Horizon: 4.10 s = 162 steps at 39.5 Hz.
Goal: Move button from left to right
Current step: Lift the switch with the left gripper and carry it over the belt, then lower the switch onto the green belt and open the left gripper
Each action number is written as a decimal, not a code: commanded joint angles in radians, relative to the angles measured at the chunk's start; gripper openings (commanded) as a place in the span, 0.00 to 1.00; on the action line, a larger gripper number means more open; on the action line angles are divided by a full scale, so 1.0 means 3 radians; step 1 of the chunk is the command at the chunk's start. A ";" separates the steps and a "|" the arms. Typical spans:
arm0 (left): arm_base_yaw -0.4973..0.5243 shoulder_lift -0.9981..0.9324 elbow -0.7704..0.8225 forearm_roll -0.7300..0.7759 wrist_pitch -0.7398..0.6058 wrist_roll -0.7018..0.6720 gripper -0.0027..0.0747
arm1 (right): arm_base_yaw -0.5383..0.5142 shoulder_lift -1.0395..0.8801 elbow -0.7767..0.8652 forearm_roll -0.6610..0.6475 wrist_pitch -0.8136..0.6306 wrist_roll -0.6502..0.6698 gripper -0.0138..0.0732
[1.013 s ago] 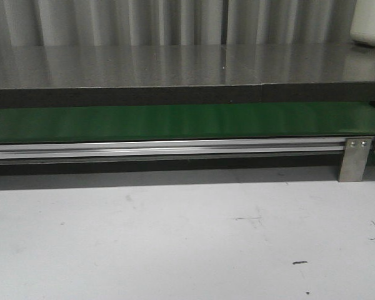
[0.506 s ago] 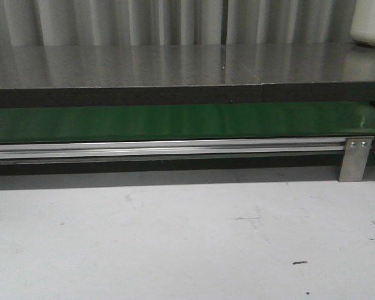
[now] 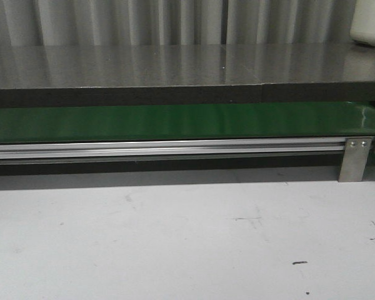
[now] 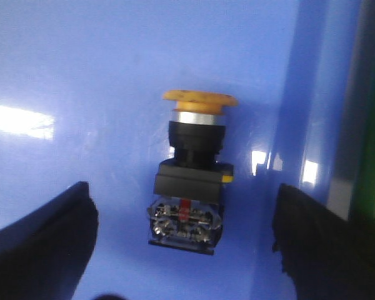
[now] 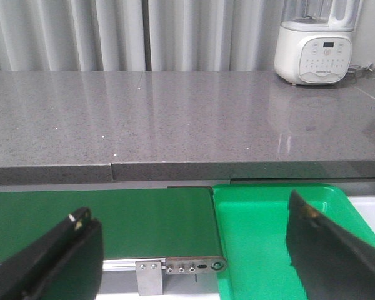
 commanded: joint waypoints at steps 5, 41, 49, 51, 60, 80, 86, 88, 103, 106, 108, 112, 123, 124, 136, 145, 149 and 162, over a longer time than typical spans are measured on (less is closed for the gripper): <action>-0.0010 -0.0008 -0.0176 -0.0024 -0.0197 0.0023 0.74 | -0.0014 0.0059 -0.0118 -0.0014 -0.0296 -0.0009 0.87; -0.0010 0.0219 -0.0223 -0.0019 -0.0338 0.0065 0.15 | -0.0014 0.0059 -0.0118 -0.0014 -0.0296 -0.0009 0.87; -0.0010 0.0179 -0.0255 -0.0019 -0.0299 0.0065 0.01 | -0.0014 0.0059 -0.0118 -0.0014 -0.0296 -0.0009 0.87; -0.0010 0.0153 -0.0308 -0.0019 -0.0228 0.0065 0.01 | -0.0014 0.0059 -0.0118 -0.0014 -0.0296 -0.0009 0.87; -0.0018 -0.0022 -0.0652 -0.0050 0.0191 0.0065 0.01 | -0.0014 0.0059 -0.0118 -0.0014 -0.0296 -0.0009 0.87; -0.0759 -0.0287 -0.0829 -0.0275 0.0739 0.0016 0.01 | -0.0014 0.0059 -0.0118 -0.0014 -0.0296 -0.0009 0.87; -0.1007 -0.0287 -0.0829 -0.0309 0.0766 -0.0135 0.01 | -0.0014 0.0059 -0.0118 -0.0014 -0.0296 -0.0009 0.87; -0.1062 -0.0287 -0.0829 -0.0309 0.0766 -0.0135 0.01 | -0.0014 0.0059 -0.0118 -0.0014 -0.0296 -0.0009 0.87; -0.1113 -0.0199 -0.0829 -0.0214 0.0805 -0.0318 0.01 | -0.0014 0.0059 -0.0118 -0.0014 -0.0296 -0.0009 0.87; -0.1113 -0.0186 -0.0829 -0.0214 0.0805 -0.0318 0.01 | -0.0014 0.0059 -0.0118 -0.0017 -0.0296 -0.0009 0.87; -0.1113 -0.0186 -0.0829 -0.0222 0.0805 -0.0318 0.05 | -0.0014 0.0059 -0.0118 -0.0017 -0.0296 -0.0009 0.87; -0.1113 -0.0186 -0.0829 -0.0236 0.0811 -0.0311 0.21 | -0.0014 0.0059 -0.0118 -0.0017 -0.0296 -0.0009 0.87; -0.1142 -0.0202 -0.0852 -0.0288 0.0875 -0.0283 0.86 | -0.0014 0.0059 -0.0118 -0.0017 -0.0296 -0.0009 0.87; -0.1158 -0.0216 -0.0884 -0.0288 0.0887 -0.0283 0.87 | -0.0014 0.0059 -0.0118 -0.0017 -0.0296 -0.0009 0.87; -0.1254 -0.0410 -0.1161 -0.0288 0.1162 -0.0281 0.83 | -0.0014 0.0059 -0.0118 -0.0017 -0.0296 -0.0009 0.87; -0.1254 -0.0533 -0.1164 -0.0288 0.1395 -0.0281 0.40 | -0.0014 0.0059 -0.0118 -0.0017 -0.0296 -0.0009 0.87; -0.1254 -0.0542 -0.1207 -0.0288 0.1590 -0.0281 0.24 | -0.0014 0.0059 -0.0118 -0.0017 -0.0296 -0.0009 0.87; -0.1254 -0.0542 -0.1233 -0.0280 0.1858 -0.0281 0.01 | -0.0014 0.0059 -0.0118 -0.0017 -0.0296 -0.0009 0.87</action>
